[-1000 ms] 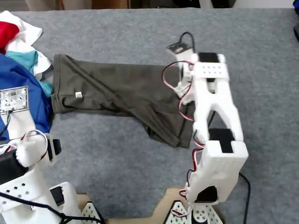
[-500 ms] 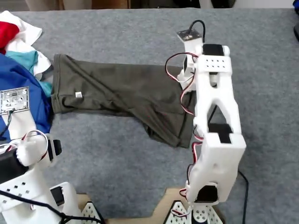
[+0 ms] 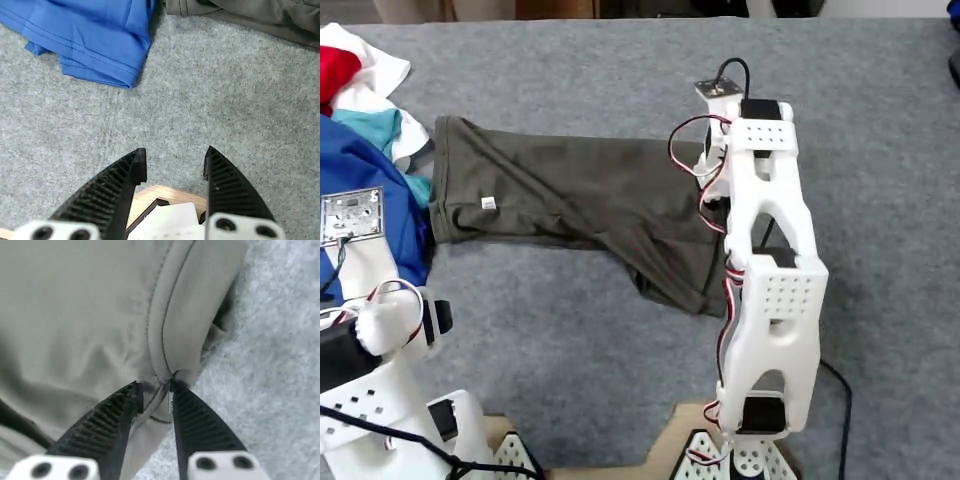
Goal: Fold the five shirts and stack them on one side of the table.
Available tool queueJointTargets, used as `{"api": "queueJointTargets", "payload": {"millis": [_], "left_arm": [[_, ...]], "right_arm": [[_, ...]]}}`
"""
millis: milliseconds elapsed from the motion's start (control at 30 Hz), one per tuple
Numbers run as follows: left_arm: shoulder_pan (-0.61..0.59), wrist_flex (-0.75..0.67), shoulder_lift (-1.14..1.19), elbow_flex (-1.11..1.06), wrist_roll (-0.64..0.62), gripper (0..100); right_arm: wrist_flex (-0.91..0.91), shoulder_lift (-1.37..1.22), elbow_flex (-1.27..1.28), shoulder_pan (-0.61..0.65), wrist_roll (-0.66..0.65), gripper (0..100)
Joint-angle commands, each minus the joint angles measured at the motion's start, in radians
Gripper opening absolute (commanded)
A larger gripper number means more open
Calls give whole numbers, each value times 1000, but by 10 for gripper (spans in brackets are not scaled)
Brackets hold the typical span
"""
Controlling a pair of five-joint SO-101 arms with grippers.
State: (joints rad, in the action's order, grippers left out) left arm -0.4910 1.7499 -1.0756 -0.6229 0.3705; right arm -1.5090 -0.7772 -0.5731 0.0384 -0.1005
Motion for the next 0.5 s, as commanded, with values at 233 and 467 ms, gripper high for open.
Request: {"api": "queueJointTargets", "payload": {"millis": [233,467], "left_arm": [[-12,8,-7,3,3,201],[-12,8,-7,3,3,201]], "right_arm": [[-21,-70,-166,-31,-3,65],[-46,-74,-265,-45,-3,19]]}}
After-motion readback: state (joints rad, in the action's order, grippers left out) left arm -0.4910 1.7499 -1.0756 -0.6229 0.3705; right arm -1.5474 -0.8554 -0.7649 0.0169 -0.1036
